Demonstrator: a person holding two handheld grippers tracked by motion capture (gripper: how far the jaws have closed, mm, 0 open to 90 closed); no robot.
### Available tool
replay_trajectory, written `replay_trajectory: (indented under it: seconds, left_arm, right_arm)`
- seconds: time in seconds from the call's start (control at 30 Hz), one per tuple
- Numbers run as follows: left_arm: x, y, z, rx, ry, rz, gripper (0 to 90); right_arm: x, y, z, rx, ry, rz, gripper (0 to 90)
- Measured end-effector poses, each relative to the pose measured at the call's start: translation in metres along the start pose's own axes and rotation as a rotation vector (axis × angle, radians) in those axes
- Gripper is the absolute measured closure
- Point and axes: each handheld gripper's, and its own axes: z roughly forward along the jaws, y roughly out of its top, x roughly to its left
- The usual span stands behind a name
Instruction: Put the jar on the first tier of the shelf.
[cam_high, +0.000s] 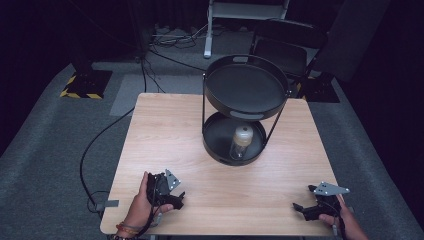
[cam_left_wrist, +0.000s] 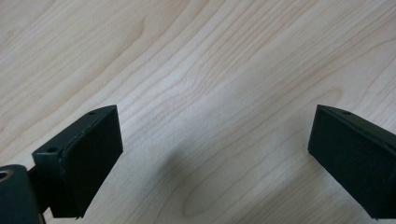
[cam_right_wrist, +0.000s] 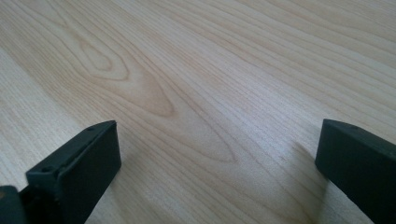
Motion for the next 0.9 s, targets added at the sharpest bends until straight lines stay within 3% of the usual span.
replay_trajectory:
  seconds: [0.23, 0.5, 0.73, 0.9]
  left_arm:
    - [0.007, -0.011, -0.001, -0.009, -0.02, -0.044, 2.0]
    - [0.016, -0.026, -0.002, -0.056, -0.071, -0.104, 1.5]
    - [0.025, -0.04, -0.003, -0.079, -0.118, -0.181, 1.0]
    - [0.026, -0.042, -0.004, -0.078, -0.115, -0.183, 0.2]
  right_arm:
    - [0.0, 0.0, 0.0, 0.0, 0.0, -0.001, 0.0]
    - [0.0, 0.0, 0.0, 0.0, 0.0, 0.0, 0.0]
    - [0.0, 0.0, 0.0, 0.0, 0.0, -0.001, 0.0]
    - [0.0, 0.0, 0.0, 0.0, 0.0, -0.001, 0.0]
